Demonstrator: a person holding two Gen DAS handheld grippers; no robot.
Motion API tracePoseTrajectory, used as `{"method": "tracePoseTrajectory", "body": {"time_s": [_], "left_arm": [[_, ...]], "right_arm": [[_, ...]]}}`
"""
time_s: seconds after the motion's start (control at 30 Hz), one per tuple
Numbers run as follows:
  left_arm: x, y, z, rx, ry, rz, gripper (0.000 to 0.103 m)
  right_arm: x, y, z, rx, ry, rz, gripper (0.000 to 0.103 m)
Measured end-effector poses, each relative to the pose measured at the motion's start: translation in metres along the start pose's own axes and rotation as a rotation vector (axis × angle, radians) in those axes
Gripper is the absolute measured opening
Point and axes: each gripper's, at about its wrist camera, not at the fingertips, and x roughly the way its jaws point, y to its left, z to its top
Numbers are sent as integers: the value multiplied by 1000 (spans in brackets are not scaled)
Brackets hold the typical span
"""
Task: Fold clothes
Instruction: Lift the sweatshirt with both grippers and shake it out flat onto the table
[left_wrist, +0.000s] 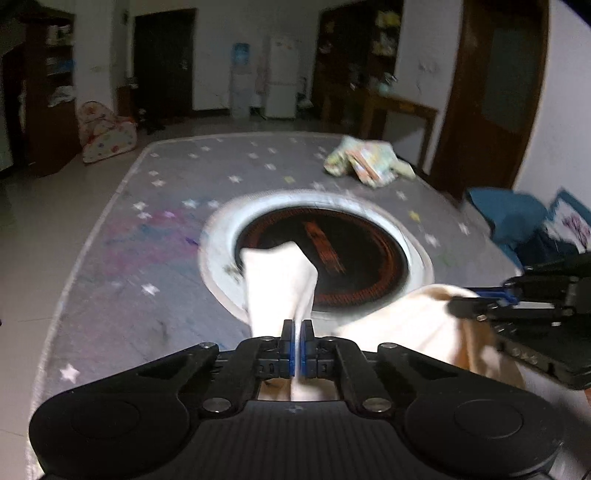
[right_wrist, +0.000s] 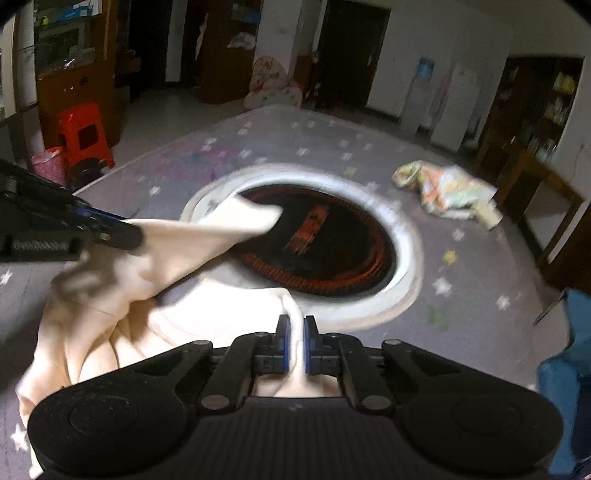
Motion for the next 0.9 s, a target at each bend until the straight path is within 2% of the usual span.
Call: {"method": "tracePoseTrajectory", "body": {"time_s": [0.17,0.33,0.47,0.53,0.6,0.7,0.8,0.9], "left_arm": [[-19,28,43,-104,-93,44,2],[-59,57,93,-204,-243,72,2],[-101,69,119,-238,-346,66,2],[-117,72,120,-237,-366,53,2],[-130,76,115,-246,-350,20,2],[-136,76,92,-238,-283,-14,2],[-138,72,57,-219,-202,-46,2],[-130,64,13,-206,-97,-65,2]], "right_arm": [[-18,-28,42,40,-98,-112,5],[-59,-60,91,93,-281,-229,5],[-100,-84,114,149,-412,-301,5],[-119,-95,121,178,-464,-327,5],[-134,-104,118,190,-481,-334,5],[-148,-116,100,209,-463,-320,5],[-156,-120,71,188,-407,-297,5],[-154,-116,34,173,-312,-268,5]]}}
